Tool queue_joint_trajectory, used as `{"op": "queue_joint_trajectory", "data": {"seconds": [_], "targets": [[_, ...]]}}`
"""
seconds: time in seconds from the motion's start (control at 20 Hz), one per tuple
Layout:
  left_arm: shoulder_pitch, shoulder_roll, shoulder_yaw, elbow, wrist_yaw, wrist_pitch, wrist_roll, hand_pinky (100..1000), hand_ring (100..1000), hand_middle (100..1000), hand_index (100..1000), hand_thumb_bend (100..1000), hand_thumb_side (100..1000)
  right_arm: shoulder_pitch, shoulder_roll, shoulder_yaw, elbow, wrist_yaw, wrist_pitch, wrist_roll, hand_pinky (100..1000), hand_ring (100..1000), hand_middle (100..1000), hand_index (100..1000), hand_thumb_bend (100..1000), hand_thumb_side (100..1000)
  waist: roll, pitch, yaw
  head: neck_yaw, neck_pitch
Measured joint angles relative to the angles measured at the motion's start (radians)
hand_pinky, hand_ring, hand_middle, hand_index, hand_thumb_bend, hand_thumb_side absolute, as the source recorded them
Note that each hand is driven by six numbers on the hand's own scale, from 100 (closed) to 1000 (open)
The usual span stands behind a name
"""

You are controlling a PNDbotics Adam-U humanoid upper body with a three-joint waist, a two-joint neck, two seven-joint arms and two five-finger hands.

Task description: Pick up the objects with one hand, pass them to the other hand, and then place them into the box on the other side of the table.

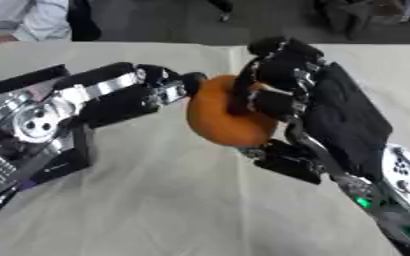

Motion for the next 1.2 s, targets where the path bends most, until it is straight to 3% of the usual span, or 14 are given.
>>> {"op": "queue_joint_trajectory", "data": {"seconds": [0.45, 0.85, 1.15, 1.2], "targets": [[0.042, 0.046, 0.027, 0.000, 0.070, -0.179, 0.004, 953, 877, 821, 888, 1000, 1000, -0.004, -0.001, 0.000, 0.000, 0.000, -0.007, -0.033, 717, 551, 480, 461, 100, 100, -0.006, 0.000, 0.002, -0.017, -0.001], [0.033, 0.045, 0.018, 0.000, 0.028, -0.244, -0.055, 953, 883, 824, 899, 990, 1000, -0.013, 0.000, 0.000, 0.000, 0.000, -0.012, -0.051, 717, 541, 479, 460, 100, 100, -0.007, 0.001, 0.002, -0.018, -0.002], [0.009, 0.027, -0.007, 0.000, -0.031, -0.236, -0.087, 952, 882, 825, 901, 726, 1000, -0.022, 0.006, 0.004, 0.000, 0.001, -0.010, -0.050, 716, 533, 480, 462, 100, 100, -0.009, 0.004, 0.001, -0.018, -0.002], [0.004, 0.021, -0.011, 0.000, -0.036, -0.232, -0.091, 952, 882, 825, 901, 721, 1000, -0.022, 0.010, 0.006, 0.000, 0.001, -0.008, -0.050, 716, 532, 480, 462, 100, 100, -0.009, 0.005, 0.001, -0.018, -0.002]]}}
